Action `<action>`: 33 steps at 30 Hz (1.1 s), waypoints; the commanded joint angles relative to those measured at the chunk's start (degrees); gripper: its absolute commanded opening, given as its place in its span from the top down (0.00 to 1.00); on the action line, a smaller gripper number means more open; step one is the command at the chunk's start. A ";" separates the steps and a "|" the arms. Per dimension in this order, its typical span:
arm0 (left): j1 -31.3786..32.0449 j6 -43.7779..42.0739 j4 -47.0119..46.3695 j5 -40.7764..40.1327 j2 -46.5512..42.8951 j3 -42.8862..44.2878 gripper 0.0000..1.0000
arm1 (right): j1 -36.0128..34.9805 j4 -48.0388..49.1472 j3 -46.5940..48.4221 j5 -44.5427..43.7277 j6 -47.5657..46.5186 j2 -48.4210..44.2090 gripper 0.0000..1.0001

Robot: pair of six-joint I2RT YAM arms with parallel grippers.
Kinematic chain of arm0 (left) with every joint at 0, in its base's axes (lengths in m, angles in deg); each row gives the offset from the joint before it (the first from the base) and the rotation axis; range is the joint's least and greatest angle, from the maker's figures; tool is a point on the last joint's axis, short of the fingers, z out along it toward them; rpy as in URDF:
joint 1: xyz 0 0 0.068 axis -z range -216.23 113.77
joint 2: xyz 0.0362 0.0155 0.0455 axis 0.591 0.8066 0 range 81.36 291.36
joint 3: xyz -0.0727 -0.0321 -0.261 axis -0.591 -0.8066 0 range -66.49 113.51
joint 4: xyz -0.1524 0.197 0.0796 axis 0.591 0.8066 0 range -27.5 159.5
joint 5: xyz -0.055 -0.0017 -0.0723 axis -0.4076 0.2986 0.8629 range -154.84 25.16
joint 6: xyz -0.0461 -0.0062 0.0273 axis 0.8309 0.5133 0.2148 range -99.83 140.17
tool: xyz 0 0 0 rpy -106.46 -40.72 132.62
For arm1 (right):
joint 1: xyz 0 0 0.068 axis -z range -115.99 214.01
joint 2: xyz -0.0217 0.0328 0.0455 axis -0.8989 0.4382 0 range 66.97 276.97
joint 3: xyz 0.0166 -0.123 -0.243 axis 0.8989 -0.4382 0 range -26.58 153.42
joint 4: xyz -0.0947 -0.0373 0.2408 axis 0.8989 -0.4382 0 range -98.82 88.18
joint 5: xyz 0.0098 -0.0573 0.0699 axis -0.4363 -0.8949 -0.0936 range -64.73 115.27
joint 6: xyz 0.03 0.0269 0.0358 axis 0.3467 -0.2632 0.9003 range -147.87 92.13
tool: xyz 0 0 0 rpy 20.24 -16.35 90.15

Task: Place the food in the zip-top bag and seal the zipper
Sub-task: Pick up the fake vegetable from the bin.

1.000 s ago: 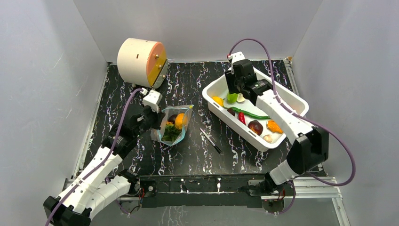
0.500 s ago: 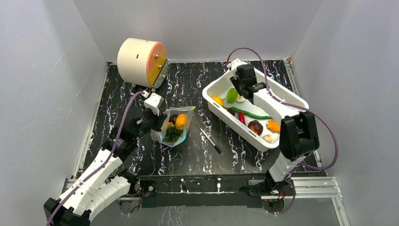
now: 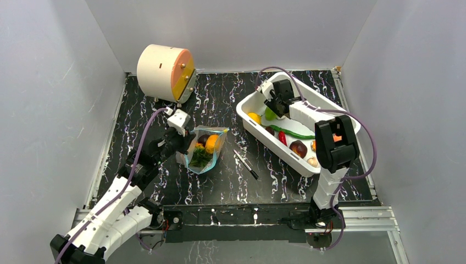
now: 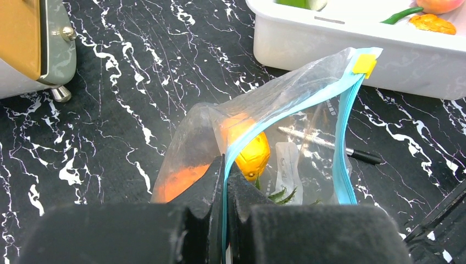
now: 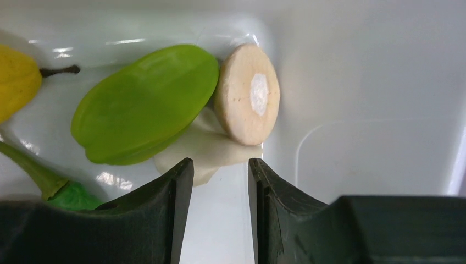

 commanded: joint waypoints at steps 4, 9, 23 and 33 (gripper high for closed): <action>0.16 -0.93 -1.72 -0.37 -1.30 0.19 1.00 | 0.04 9.78 4.50 0.41 -7.42 2.93 0.60; 0.17 -1.00 -1.54 -3.05 -1.55 0.54 1.00 | 0.04 9.44 6.57 -1.05 -10.19 6.06 0.64; 0.12 -1.07 -1.18 -2.83 -1.75 0.40 1.00 | 0.32 12.92 3.64 -1.01 -13.13 7.61 0.61; 0.14 -0.93 -1.41 -2.51 -1.64 0.40 1.00 | 0.41 5.90 4.86 -1.18 -15.00 7.11 0.61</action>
